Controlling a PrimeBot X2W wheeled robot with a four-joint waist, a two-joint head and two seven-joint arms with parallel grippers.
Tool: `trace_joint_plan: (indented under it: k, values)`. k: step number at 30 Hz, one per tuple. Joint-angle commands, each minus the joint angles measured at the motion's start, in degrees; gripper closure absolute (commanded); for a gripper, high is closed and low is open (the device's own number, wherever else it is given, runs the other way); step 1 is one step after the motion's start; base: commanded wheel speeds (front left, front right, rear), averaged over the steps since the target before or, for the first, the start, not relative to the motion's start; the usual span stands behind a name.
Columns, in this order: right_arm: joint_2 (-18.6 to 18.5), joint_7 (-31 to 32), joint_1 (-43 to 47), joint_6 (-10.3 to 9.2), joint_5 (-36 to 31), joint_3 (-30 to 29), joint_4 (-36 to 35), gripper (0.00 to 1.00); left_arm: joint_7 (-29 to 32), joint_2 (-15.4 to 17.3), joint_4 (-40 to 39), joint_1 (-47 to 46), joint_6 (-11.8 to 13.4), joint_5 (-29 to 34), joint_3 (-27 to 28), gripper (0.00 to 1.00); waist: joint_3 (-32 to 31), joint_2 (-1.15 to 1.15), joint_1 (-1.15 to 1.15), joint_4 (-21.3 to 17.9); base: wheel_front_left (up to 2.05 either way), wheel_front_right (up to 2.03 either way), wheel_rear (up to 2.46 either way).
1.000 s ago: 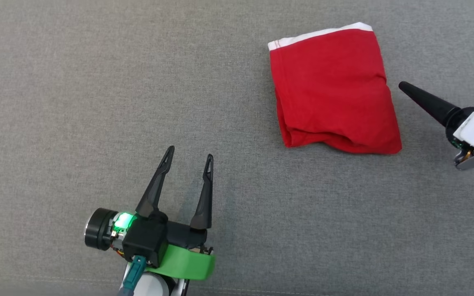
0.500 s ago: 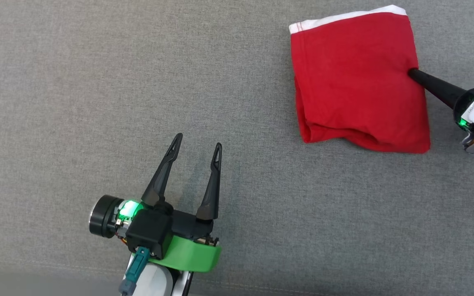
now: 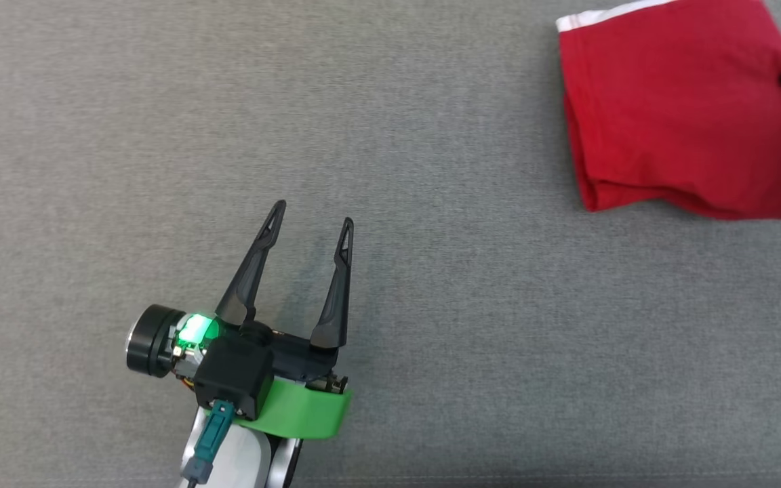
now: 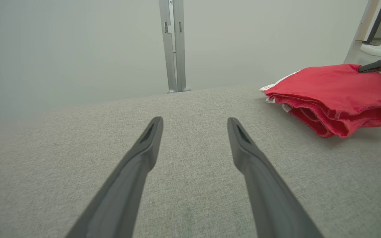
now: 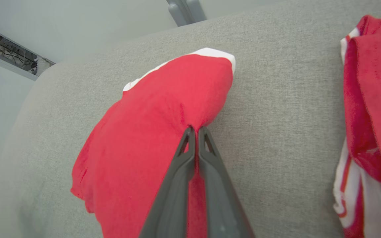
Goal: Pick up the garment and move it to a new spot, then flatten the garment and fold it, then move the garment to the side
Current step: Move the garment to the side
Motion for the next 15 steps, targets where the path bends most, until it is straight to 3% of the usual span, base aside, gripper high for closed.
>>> trace_joint_plan:
  k: [1,15]
  values:
    - [-1.12,-0.40,-1.17,0.02,-1.06,-0.16,-0.49,1.00,-0.13,0.56,-0.28,-1.21,-0.40,0.74,0.49,0.00,2.47,0.00,0.00,-3.11,0.00,0.00,0.00]
    - [-12.76,-3.55,-4.97,0.01,-6.47,-2.51,-0.14,1.00,-0.14,3.32,-2.64,-3.78,-1.75,3.09,1.01,0.00,8.41,0.00,0.00,-7.13,0.00,0.00,0.00]
